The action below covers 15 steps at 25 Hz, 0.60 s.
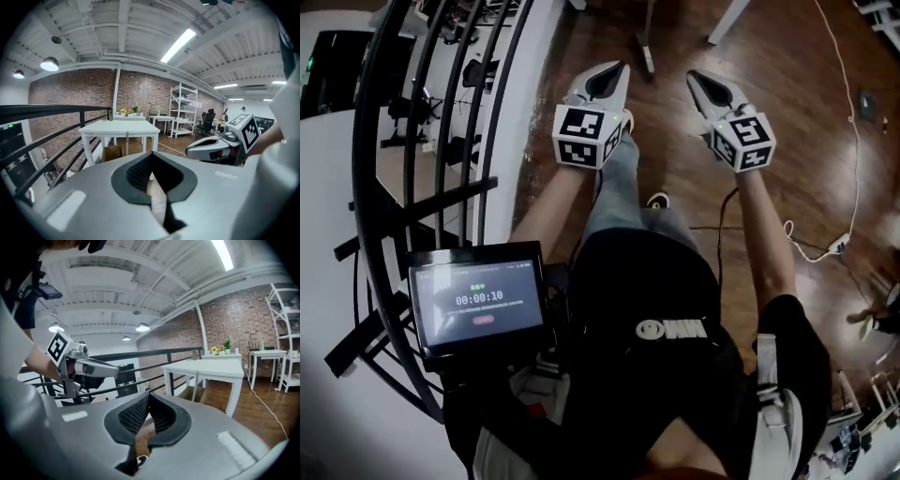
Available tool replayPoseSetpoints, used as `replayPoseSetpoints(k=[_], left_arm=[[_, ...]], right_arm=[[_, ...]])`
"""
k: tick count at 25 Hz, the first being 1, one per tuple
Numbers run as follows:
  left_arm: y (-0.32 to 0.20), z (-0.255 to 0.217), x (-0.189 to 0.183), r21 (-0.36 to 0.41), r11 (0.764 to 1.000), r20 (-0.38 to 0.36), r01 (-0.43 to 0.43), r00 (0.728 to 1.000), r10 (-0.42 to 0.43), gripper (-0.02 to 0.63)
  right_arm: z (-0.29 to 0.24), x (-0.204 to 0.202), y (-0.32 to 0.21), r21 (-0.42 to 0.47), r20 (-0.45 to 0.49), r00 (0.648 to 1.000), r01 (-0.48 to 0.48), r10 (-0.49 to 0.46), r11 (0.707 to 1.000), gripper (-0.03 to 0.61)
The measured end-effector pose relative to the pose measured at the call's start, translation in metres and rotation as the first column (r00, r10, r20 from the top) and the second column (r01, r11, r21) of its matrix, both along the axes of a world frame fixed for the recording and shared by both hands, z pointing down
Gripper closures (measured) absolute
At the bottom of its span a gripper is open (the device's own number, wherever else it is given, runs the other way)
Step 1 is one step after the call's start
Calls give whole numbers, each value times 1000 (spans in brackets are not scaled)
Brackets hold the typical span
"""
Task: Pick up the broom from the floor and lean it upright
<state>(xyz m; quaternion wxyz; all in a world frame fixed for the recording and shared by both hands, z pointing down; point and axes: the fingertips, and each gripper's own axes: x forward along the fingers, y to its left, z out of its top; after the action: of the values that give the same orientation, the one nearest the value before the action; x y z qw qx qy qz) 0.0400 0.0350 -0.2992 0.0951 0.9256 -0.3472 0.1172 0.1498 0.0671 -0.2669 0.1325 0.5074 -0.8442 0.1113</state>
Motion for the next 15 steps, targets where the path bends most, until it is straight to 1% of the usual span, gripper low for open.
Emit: replayPoseSetpoints(k=[1, 3, 6, 9, 11, 13, 15], left_arm=[[27, -24, -14, -5, 1000, -18, 9, 1000, -9, 595], [71, -53, -36, 12, 1000, -37, 19, 999, -19, 595], [119, -88, -51, 48, 999, -65, 24, 998, -21, 595], [147, -111, -49, 75, 997, -76, 15, 997, -10, 595], [152, -113, -48, 65, 998, -88, 20, 996, -14, 595], [156, -109, -48, 40, 999, -106, 18, 994, -13, 595], [158, -108, -48, 42, 999, -106, 15, 994, -11, 595]], right_arm=[[-25, -24, 23, 4, -1, 999, 34, -34, 999, 575], [-57, -61, 63, 27, 5, 997, 75, -75, 997, 575], [-90, -91, 114, 72, 47, 995, 87, -90, 994, 575], [-111, -95, 150, 78, 142, 987, 66, -77, 995, 574], [-114, -94, 159, 84, 195, 979, 47, -62, 995, 574], [-113, -97, 164, 89, 219, 974, 37, -56, 995, 574], [-119, -99, 166, 106, 225, 973, 26, -49, 994, 574]])
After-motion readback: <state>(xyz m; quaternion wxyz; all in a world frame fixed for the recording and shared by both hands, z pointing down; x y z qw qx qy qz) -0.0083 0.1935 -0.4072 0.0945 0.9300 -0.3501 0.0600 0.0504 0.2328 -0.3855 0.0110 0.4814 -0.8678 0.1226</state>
